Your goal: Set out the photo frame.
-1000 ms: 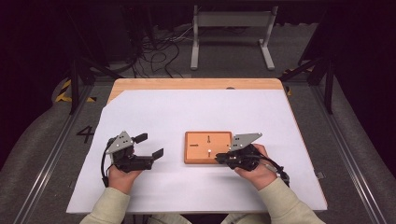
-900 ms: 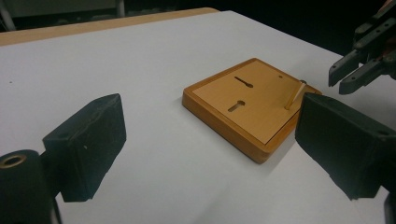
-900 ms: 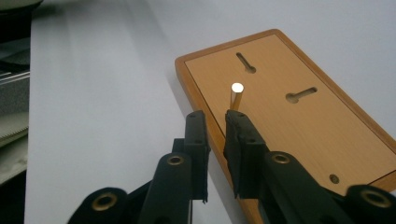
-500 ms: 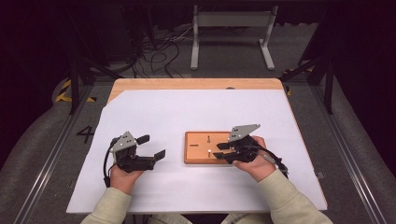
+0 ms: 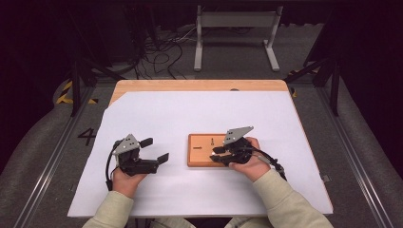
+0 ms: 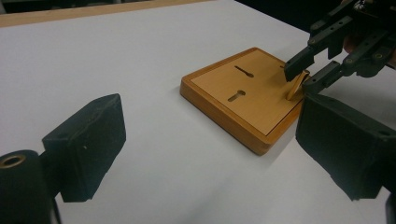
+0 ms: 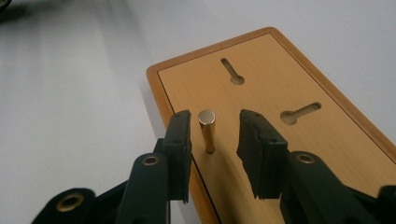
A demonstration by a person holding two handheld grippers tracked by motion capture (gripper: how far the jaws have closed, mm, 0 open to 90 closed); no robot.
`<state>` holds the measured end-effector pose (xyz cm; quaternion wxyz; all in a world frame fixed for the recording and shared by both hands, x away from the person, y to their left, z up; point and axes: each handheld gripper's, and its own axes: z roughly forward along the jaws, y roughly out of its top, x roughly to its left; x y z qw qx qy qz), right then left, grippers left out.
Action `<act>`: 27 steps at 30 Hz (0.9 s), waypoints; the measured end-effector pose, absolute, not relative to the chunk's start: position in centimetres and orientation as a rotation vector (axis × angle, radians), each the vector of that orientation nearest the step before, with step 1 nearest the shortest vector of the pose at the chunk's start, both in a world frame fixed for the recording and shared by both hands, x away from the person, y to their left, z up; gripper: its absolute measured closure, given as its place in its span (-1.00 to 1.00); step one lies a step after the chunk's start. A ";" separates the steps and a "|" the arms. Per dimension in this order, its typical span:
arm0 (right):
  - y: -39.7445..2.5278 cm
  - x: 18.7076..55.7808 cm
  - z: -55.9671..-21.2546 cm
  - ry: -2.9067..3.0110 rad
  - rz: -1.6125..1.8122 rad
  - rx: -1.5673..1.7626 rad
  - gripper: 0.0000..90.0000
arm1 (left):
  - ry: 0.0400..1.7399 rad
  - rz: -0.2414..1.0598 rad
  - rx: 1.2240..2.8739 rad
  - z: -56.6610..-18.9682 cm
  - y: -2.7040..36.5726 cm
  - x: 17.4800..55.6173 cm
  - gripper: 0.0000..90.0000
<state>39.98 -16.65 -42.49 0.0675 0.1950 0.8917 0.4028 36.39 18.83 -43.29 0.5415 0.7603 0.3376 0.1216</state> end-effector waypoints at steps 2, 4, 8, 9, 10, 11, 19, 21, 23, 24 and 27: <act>-16.6 40.0 -42.5 2.688 1.210 0.581 0.49 | 0.801 0.283 1.805 -43.3 18.8 36.4 -0.80; -16.4 39.9 -42.5 2.680 1.208 0.563 0.55 | 0.802 0.280 1.805 -43.3 18.7 36.4 -0.80; -16.1 39.9 -42.6 2.694 1.184 0.525 0.66 | 0.801 0.281 1.807 -43.3 18.7 36.4 -0.80; -16.0 39.9 -42.7 2.693 1.183 0.513 0.69 | 0.801 0.281 1.807 -43.3 18.7 36.4 -0.80; -15.9 40.0 -42.7 2.683 1.171 0.493 0.73 | 0.800 0.283 1.808 -43.3 18.7 36.4 -0.80; -15.9 39.9 -42.7 2.681 1.164 0.484 0.77 | 0.799 0.283 1.809 -43.3 18.7 36.4 -0.80; -15.5 39.9 -42.8 2.679 1.124 0.375 0.86 | 0.798 0.278 1.825 -43.3 18.6 36.4 -0.80; -15.4 39.7 -42.8 2.669 1.097 0.340 0.86 | 0.801 0.278 1.823 -43.4 18.5 36.5 -0.80; -15.3 39.5 -42.8 2.660 1.082 0.322 0.86 | 0.802 0.279 1.827 -43.3 18.4 36.5 -0.80; -15.3 39.4 -42.8 2.653 1.074 0.317 0.86 | 0.804 0.280 1.829 -43.3 18.4 36.5 -0.80; -15.1 38.8 -42.7 2.624 1.034 0.281 0.85 | 0.803 0.278 1.831 -43.2 18.2 36.5 -0.80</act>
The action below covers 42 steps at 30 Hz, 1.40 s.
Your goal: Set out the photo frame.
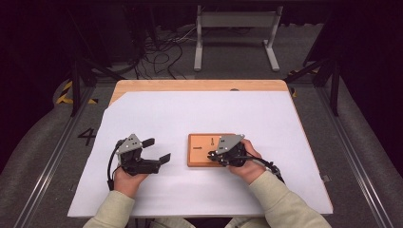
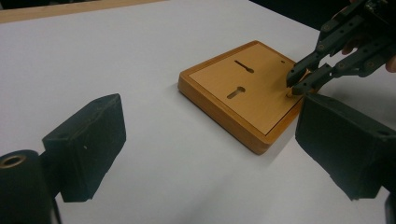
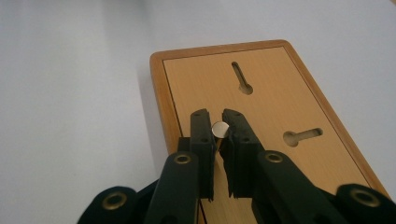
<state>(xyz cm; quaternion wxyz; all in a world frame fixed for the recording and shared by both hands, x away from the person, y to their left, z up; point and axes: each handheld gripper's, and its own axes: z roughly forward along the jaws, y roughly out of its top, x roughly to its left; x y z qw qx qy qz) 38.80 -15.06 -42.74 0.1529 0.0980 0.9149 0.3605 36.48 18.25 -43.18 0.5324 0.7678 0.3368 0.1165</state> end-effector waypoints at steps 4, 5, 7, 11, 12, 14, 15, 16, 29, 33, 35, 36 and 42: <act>-15.1 38.1 -42.9 2.584 1.017 0.225 0.86 | 0.801 0.284 1.834 -43.1 18.1 36.5 -0.80; -15.0 37.6 -43.0 2.558 1.005 0.190 0.86 | 0.802 0.283 1.833 -43.1 18.1 36.5 -0.80; -15.0 37.4 -43.0 2.547 0.990 0.172 0.86 | 0.797 0.283 1.836 -43.1 18.0 36.5 -0.80; -14.7 36.3 -43.1 2.493 0.925 0.089 0.86 | 0.793 0.288 1.839 -42.9 17.8 36.5 -0.80; -14.7 36.0 -43.1 2.480 0.913 0.068 0.86 | 0.793 0.285 1.840 -42.9 17.7 36.5 -0.80; -14.6 35.4 -43.2 2.448 0.870 0.018 0.87 | 0.794 0.280 1.842 -42.8 17.5 36.5 -0.80; -14.5 35.1 -43.3 2.436 0.858 0.008 0.86 | 0.790 0.282 1.845 -42.8 17.5 36.6 -0.80; -14.4 34.9 -43.3 2.427 0.851 0.006 0.87 | 0.789 0.282 1.843 -42.7 17.4 36.6 -0.80; -14.3 33.0 -43.9 2.333 0.730 -0.143 0.87 | 0.781 0.261 1.844 -42.0 16.3 37.3 -0.80; -14.2 32.6 -44.1 2.309 0.712 -0.160 0.86 | 0.770 0.259 1.855 -41.7 15.7 37.6 -0.79; -14.2 32.6 -44.1 2.305 0.709 -0.159 0.86 | 0.771 0.249 1.856 -41.7 15.5 37.7 -0.79; -14.2 32.5 -44.1 2.304 0.701 -0.164 0.86 | 0.770 0.244 1.857 -41.6 15.3 37.8 -0.79; -14.1 32.2 -44.2 2.290 0.690 -0.166 0.86 | 0.772 0.218 1.869 -41.4 14.3 38.5 -0.79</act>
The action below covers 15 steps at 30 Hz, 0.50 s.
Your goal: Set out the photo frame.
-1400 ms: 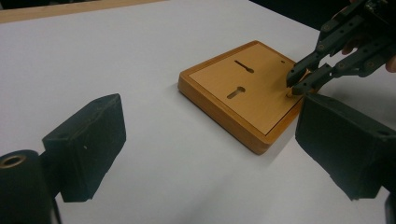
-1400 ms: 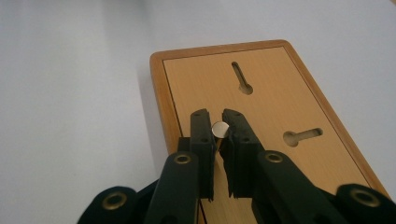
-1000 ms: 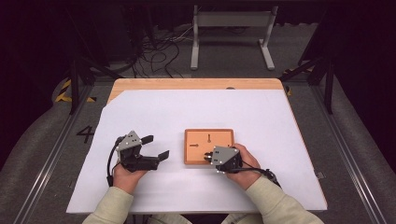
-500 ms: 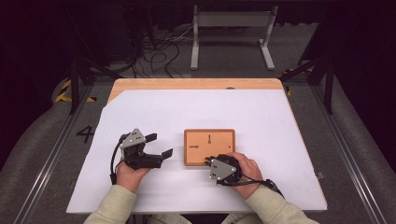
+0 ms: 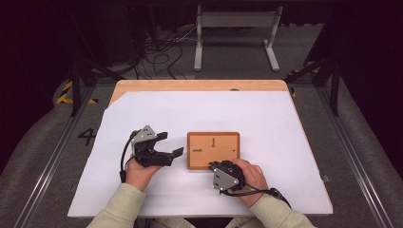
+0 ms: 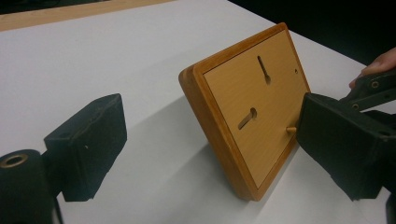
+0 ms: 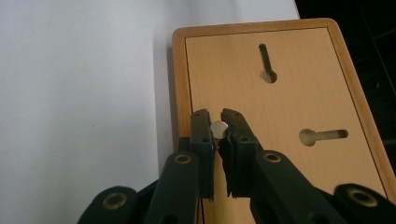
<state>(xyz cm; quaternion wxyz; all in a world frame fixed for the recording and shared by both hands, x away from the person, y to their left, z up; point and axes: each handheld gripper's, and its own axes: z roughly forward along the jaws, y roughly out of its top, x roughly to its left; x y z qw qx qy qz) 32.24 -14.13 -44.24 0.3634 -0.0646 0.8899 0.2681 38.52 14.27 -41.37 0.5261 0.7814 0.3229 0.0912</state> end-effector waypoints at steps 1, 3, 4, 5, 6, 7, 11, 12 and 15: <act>-14.1 32.2 -44.2 2.293 0.690 -0.166 0.86 | 0.776 0.216 1.868 -41.4 14.1 38.6 -0.79; -14.1 32.2 -44.2 2.292 0.692 -0.165 0.86 | 0.775 0.205 1.876 -41.5 13.7 38.9 -0.80; -14.1 32.2 -44.3 2.288 0.693 -0.166 0.86 | 0.773 0.204 1.882 -41.5 13.5 39.1 -0.80; -14.2 32.3 -44.3 2.286 0.691 -0.173 0.86 | 0.771 0.195 1.887 -41.6 13.2 39.4 -0.80; -14.2 32.2 -44.3 2.284 0.691 -0.175 0.86 | 0.773 0.188 1.890 -41.6 12.9 39.5 -0.80; -14.2 32.2 -44.3 2.281 0.689 -0.167 0.86 | 0.772 0.181 1.896 -41.6 12.7 39.7 -0.80; -14.1 32.0 -44.5 2.277 0.696 -0.159 0.86 | 0.766 0.153 1.915 -41.9 11.4 40.8 -0.80; -14.1 32.1 -44.4 2.278 0.700 -0.164 0.86 | 0.765 0.140 1.920 -42.0 11.0 40.9 -0.80; -14.1 32.1 -44.4 2.279 0.701 -0.160 0.86 | 0.760 0.128 1.937 -42.2 10.4 41.3 -0.80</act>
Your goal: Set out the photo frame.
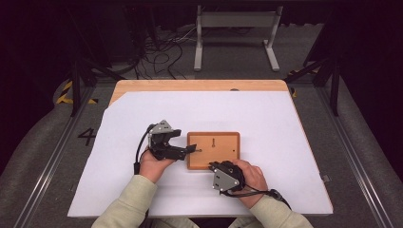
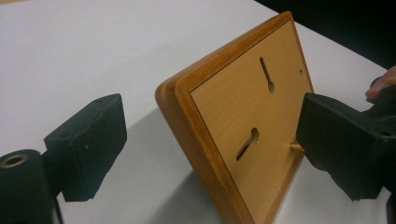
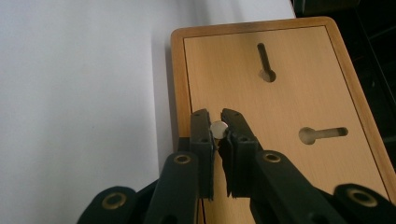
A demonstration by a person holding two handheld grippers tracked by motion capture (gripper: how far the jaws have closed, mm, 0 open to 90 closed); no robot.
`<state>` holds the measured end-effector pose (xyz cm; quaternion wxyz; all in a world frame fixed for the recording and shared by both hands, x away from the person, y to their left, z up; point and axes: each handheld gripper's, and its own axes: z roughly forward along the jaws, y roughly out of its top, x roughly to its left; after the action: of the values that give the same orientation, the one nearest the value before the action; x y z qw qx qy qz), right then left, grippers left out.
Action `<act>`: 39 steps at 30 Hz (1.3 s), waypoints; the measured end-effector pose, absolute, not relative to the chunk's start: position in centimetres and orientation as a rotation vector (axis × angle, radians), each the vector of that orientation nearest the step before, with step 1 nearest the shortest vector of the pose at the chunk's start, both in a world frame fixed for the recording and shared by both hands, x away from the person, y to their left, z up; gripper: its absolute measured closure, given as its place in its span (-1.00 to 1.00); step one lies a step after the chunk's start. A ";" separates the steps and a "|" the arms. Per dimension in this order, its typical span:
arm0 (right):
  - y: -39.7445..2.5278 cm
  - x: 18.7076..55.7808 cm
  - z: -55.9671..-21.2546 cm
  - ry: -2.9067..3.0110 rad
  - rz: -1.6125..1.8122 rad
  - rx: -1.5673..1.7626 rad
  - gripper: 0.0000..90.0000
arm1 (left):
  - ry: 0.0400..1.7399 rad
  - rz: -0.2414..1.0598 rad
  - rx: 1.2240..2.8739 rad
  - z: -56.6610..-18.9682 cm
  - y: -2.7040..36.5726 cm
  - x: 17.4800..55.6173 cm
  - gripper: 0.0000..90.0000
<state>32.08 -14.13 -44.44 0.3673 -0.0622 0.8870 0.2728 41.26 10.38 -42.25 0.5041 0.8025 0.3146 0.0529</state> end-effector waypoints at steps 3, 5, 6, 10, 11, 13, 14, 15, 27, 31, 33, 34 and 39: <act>-14.0 31.9 -44.6 2.262 0.719 -0.132 0.86 | 0.759 0.107 1.950 -42.5 9.5 41.8 -0.79; -14.0 31.9 -44.6 2.261 0.718 -0.130 0.86 | 0.754 0.099 1.960 -42.7 9.2 42.0 -0.80; -14.0 31.9 -44.6 2.261 0.713 -0.136 0.86 | 0.765 0.079 1.957 -42.8 8.9 42.1 -0.80; -14.0 31.8 -44.6 2.258 0.714 -0.126 0.86 | 0.763 0.054 1.963 -43.1 8.4 42.5 -0.80; -14.1 31.8 -44.6 2.260 0.713 -0.129 0.86 | 0.764 0.045 1.964 -43.1 8.3 42.5 -0.80; -14.1 31.7 -44.6 2.263 0.713 -0.124 0.86 | 0.760 0.040 1.973 -43.3 8.1 42.6 -0.80; -14.2 31.8 -44.5 2.272 0.694 -0.153 0.86 | 0.754 0.038 1.980 -43.4 8.0 42.6 -0.79; -14.2 31.8 -44.5 2.272 0.694 -0.153 0.86 | 0.754 0.038 1.980 -43.4 8.0 42.6 -0.78; -14.2 31.7 -44.5 2.268 0.706 -0.138 0.86 | 0.756 0.075 1.977 -43.7 8.4 42.3 -0.38; -14.3 31.8 -44.5 2.272 0.711 -0.131 0.85 | 0.757 0.069 1.967 -43.6 8.6 42.3 -0.29; -14.3 31.7 -44.4 2.276 0.710 -0.128 0.84 | 0.749 0.074 1.966 -43.6 8.6 42.2 -0.28; -14.3 31.7 -44.5 2.282 0.720 -0.110 0.84 | 0.746 0.079 1.965 -43.5 8.6 42.2 -0.28; -14.5 31.6 -44.2 2.303 0.725 -0.108 0.80 | 0.713 0.093 1.967 -43.4 8.9 41.9 -0.24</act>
<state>31.63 -14.50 -44.19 0.3546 -0.0418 0.8910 0.2804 41.94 8.86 -43.41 0.5001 0.8133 0.2950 0.0384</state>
